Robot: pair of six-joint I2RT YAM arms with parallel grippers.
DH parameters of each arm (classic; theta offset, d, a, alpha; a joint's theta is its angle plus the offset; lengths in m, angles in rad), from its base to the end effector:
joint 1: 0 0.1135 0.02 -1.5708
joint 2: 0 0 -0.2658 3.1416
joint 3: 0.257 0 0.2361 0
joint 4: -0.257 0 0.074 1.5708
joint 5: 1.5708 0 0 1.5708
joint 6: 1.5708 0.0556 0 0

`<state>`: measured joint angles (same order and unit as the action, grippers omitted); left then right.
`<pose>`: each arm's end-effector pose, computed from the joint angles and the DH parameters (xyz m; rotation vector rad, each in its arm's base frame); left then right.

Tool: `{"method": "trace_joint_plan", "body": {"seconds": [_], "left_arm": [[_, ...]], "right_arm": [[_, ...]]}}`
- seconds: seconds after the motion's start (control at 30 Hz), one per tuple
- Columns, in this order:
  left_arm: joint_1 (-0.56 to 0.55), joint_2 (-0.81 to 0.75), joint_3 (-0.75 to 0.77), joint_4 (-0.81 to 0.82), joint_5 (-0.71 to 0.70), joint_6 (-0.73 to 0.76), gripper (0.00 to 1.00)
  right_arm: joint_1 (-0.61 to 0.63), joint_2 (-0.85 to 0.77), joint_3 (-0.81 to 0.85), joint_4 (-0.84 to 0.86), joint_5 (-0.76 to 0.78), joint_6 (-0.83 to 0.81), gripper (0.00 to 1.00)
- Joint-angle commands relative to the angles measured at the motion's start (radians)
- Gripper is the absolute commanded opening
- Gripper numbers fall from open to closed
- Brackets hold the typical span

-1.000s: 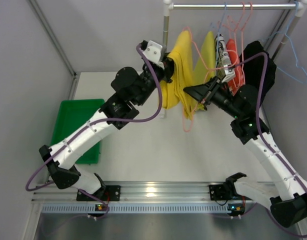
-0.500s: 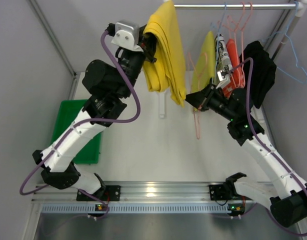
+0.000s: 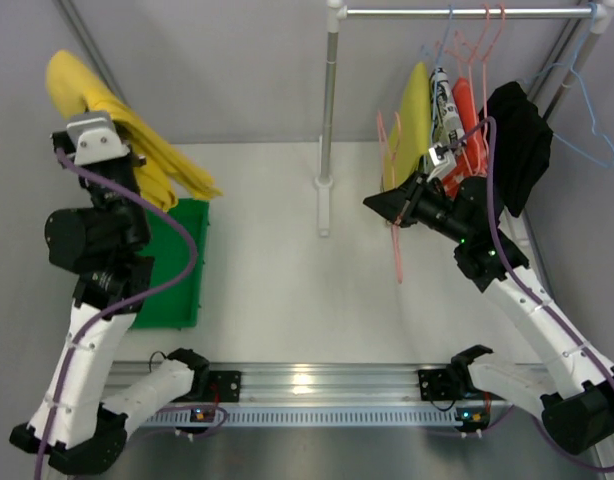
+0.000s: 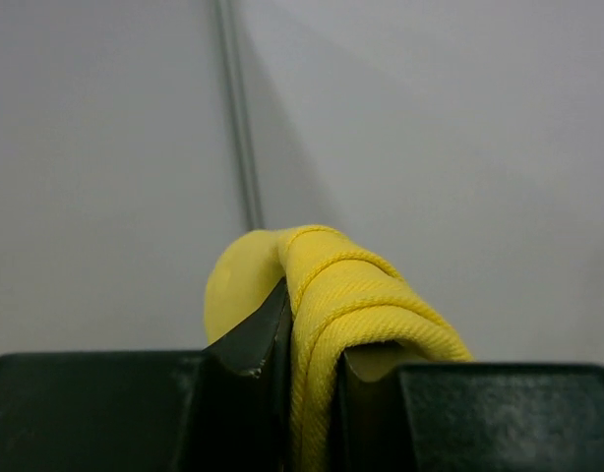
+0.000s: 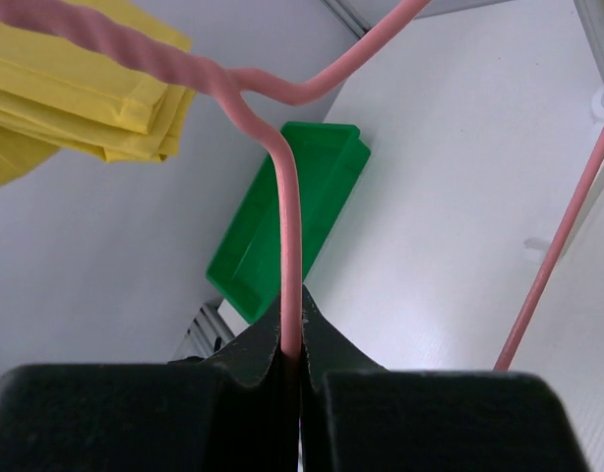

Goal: Remove the trousers from the hanger

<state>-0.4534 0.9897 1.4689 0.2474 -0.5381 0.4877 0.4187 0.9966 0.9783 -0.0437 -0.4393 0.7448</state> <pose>0.1384 -0.0357 0.5751 -0.0773 0.9636 0.2586 0.1997 0.1148 0.3848 -0.0779 1.7781 1.2244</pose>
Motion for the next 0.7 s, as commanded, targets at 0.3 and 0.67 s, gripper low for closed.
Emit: {"method": "trace_joint_plan", "body": {"seconds": [0.3, 0.67], "left_arm": [[0.329, -0.520, -0.586, 0.237, -0.059, 0.377, 0.00], [0.441, -0.772, -0.890, 0.286, -0.106, 0.538, 0.00]], "right_arm": [[0.020, -0.006, 0.079, -0.058, -0.027, -0.068, 0.00], [0.020, 0.000, 0.083, -0.082, -0.033, -0.087, 0.00]]}}
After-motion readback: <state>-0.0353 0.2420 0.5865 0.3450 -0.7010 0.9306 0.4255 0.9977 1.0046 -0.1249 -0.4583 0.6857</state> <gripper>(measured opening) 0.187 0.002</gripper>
